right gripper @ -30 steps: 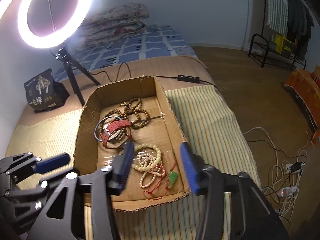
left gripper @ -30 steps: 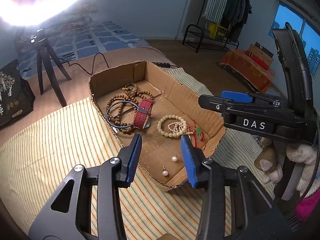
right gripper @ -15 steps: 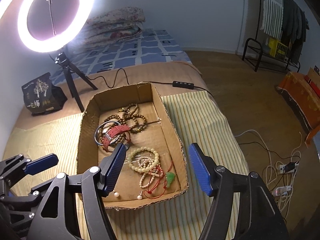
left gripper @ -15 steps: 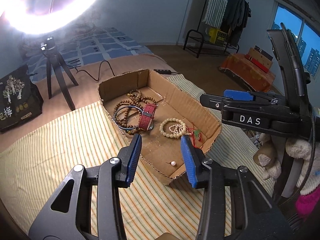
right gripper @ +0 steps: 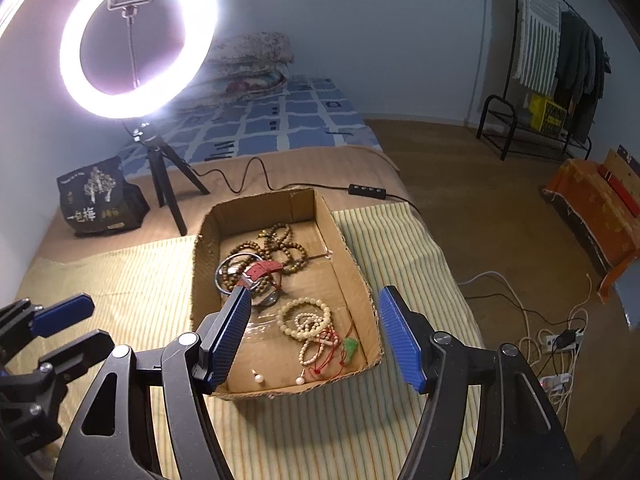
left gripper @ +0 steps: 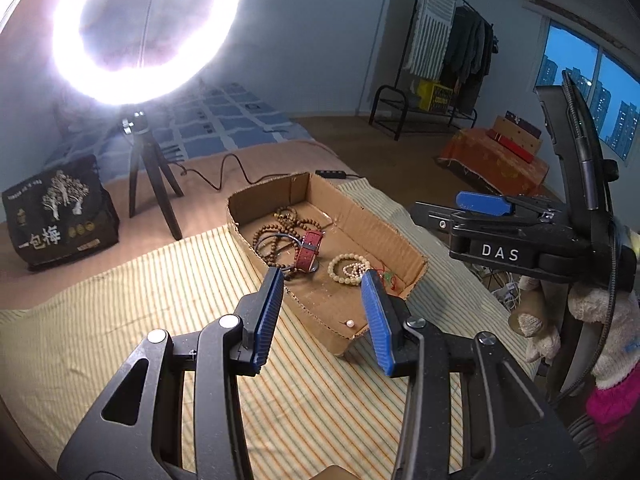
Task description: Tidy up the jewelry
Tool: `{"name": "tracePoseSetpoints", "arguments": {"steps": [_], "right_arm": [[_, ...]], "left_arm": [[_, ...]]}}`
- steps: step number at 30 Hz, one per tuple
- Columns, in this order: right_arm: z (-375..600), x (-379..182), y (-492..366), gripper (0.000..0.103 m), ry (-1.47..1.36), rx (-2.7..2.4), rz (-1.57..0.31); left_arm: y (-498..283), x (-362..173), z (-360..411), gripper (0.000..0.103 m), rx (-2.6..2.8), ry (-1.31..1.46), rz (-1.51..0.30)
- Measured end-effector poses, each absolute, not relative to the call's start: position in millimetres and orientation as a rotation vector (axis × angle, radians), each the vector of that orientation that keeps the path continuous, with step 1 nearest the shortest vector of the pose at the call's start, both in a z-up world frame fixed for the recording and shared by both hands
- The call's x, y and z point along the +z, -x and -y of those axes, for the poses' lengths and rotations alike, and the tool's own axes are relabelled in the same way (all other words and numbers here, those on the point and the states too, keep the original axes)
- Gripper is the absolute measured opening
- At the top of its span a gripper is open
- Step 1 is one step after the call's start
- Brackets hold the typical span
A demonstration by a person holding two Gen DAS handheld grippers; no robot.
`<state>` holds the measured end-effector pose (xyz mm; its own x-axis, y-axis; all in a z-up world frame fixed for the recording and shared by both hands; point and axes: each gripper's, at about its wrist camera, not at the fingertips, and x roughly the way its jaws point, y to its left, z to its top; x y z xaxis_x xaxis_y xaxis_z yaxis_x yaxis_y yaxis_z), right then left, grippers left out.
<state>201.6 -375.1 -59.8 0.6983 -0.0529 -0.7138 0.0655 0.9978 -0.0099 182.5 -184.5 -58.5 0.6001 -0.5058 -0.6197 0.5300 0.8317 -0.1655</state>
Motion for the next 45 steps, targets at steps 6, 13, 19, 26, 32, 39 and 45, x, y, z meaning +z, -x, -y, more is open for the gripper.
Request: {"name": "tracePoseSetpoints", "arguments": {"steps": [6, 13, 19, 26, 32, 39, 45], "right_arm": [[365.3, -43.3, -184.1, 0.071, 0.008, -0.079, -0.743], [351.2, -30.0, -161.1, 0.072, 0.046, -0.086, -0.693], [340.3, -21.1, -143.8, 0.078, 0.053, -0.08, -0.647], [333.9, -16.2, -130.2, 0.08, 0.055, -0.077, -0.607], [336.1, -14.1, -127.0, 0.08, 0.045, -0.089, -0.586], [336.2, -13.3, -124.9, 0.081, 0.044, -0.094, -0.571], [334.1, -13.1, -125.5, 0.081, 0.056, -0.097, -0.571]], "left_arm": [[-163.6, -44.6, 168.4, 0.041, -0.604, -0.047, -0.67], [-138.2, -33.8, 147.8, 0.053, -0.608, -0.05, -0.635], [-126.7, -29.8, 129.5, 0.059, -0.593, -0.017, -0.619], [-120.9, -21.8, 113.7, 0.08, -0.563, 0.016, -0.586], [-112.8, -17.1, 105.7, 0.09, -0.536, 0.005, -0.548], [-105.0, -15.1, 108.0, 0.098, -0.513, -0.032, -0.532], [-103.2, -16.2, 109.9, 0.101, -0.488, -0.052, -0.526]]}}
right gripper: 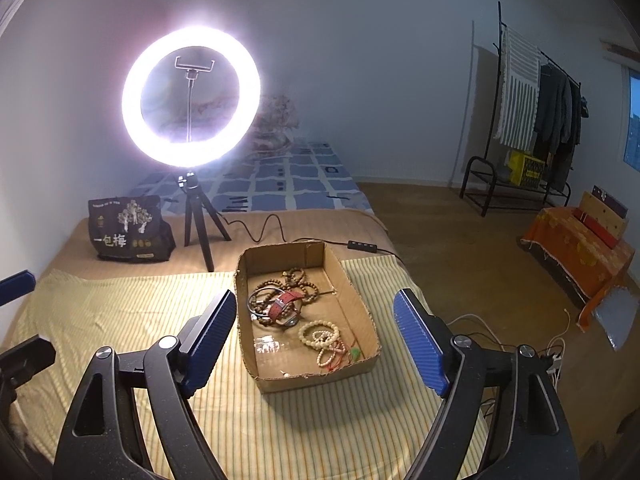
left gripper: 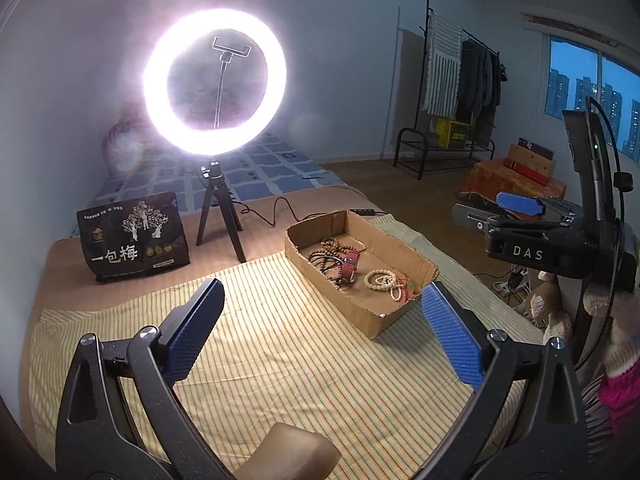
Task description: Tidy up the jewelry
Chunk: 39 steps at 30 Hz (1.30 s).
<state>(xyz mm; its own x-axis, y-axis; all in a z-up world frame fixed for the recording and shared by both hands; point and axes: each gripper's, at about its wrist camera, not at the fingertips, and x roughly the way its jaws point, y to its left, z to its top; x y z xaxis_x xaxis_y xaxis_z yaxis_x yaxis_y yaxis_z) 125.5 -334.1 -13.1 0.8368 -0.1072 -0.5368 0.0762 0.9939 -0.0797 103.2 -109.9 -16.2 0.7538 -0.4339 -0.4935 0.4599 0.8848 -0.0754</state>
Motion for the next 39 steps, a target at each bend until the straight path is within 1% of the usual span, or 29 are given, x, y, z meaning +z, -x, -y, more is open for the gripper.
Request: {"name": "tracePoseSetpoints", "arguments": {"steps": [39], "right_arm": [[331.0, -18.3, -128.3, 0.081, 0.062, -0.102, -0.587]], "left_arm": [[-103.3, -16.7, 109.1, 0.102, -0.424, -0.062, -0.543]]}}
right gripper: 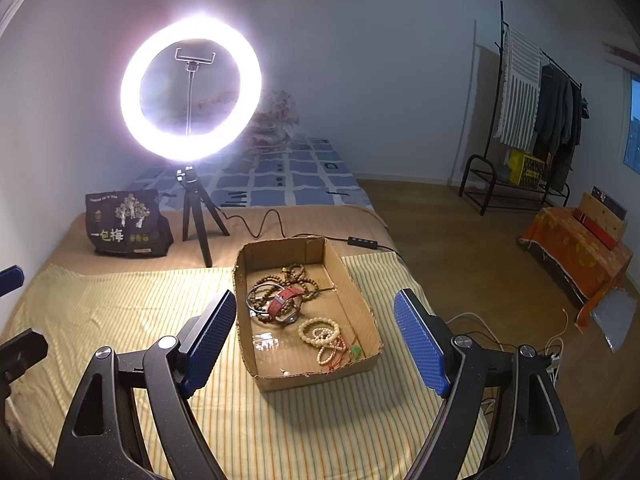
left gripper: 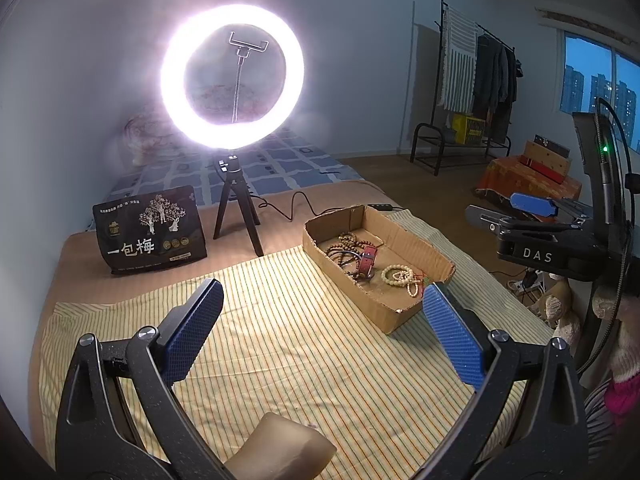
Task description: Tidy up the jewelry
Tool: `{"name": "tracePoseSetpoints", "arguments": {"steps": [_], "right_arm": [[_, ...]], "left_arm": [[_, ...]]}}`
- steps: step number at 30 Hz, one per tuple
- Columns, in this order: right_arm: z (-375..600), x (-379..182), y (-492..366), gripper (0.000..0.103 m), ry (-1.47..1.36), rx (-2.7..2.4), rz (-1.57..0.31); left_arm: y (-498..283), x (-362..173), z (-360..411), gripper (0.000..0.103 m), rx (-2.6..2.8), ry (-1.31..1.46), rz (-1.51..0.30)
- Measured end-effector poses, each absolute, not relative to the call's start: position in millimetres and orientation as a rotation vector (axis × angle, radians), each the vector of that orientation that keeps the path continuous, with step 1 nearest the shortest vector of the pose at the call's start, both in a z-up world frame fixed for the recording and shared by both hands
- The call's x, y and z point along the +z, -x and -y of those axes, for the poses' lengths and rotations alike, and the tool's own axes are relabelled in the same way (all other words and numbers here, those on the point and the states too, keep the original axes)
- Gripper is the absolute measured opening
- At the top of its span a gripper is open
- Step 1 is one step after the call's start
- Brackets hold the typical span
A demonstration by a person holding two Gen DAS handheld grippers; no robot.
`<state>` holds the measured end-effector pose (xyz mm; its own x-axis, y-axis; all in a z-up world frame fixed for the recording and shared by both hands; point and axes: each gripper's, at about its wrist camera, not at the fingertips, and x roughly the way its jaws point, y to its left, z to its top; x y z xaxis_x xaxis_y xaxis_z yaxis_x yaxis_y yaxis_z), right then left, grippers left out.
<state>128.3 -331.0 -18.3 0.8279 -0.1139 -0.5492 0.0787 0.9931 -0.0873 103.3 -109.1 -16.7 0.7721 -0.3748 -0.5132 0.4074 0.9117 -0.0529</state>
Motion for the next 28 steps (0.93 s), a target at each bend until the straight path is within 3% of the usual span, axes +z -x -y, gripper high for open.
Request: {"name": "tracePoseSetpoints", "arguments": {"steps": [28], "right_arm": [[331.1, -22.3, -125.4, 0.081, 0.073, -0.104, -0.601]], "left_arm": [[-98.5, -18.3, 109.4, 0.102, -0.424, -0.089, -0.528]]}}
